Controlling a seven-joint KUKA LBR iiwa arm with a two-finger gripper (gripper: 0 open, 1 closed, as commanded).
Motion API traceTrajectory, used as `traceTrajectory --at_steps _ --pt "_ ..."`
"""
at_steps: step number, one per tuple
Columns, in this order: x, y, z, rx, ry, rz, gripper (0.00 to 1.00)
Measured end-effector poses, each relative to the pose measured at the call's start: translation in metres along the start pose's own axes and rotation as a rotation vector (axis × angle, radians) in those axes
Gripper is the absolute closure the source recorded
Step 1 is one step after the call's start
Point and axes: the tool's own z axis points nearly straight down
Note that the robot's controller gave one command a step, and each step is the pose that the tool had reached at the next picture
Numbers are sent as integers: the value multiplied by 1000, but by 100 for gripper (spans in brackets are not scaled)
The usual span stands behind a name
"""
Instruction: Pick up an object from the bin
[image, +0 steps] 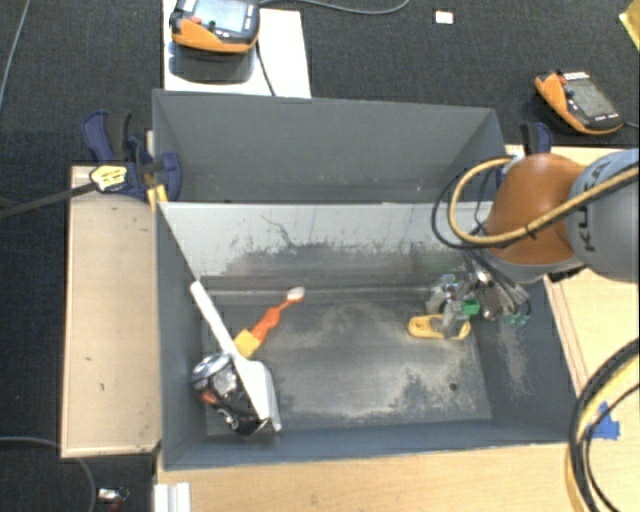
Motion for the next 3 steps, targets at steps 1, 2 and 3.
traceTrajectory --at_steps 1,2,3 --pt "0 0 0 0 0 -1 100" --pt "1 1 -34 -1 4 -2 100" --pt "0 1 -78 -2 5 -1 100"
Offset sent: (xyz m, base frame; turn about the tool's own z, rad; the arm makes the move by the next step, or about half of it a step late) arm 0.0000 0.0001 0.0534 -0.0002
